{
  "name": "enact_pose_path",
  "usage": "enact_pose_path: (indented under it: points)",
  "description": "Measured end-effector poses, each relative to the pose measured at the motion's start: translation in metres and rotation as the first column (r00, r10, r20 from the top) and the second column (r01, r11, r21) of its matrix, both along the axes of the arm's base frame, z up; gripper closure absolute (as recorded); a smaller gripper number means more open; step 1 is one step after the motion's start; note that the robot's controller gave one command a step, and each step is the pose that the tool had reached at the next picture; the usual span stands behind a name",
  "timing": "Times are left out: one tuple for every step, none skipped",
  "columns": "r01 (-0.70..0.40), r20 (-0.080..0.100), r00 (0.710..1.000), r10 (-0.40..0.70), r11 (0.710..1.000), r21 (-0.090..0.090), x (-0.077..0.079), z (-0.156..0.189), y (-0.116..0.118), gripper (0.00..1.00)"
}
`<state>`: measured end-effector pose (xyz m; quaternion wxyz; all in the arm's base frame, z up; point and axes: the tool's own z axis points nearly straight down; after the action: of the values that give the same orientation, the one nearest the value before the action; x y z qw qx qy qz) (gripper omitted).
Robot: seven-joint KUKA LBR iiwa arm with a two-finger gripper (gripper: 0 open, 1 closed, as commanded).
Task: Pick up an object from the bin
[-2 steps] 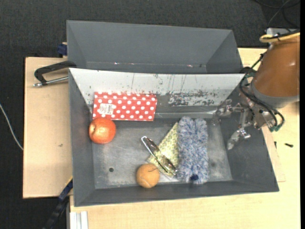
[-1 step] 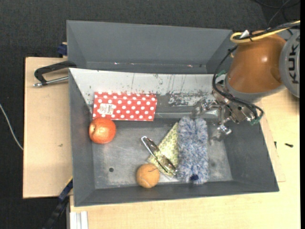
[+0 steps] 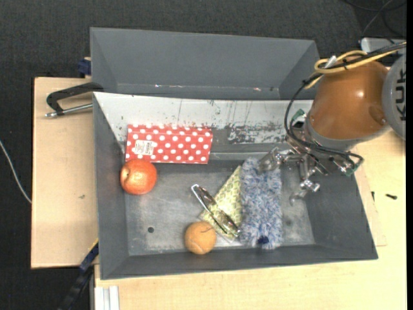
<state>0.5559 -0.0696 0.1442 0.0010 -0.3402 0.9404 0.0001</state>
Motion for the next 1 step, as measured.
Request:
enact_pose_path:
  points:
    - [0.15, -0.002, 0.989, -0.15, 0.989, 0.002, 0.0134, -0.0405, 0.0062, 0.0]
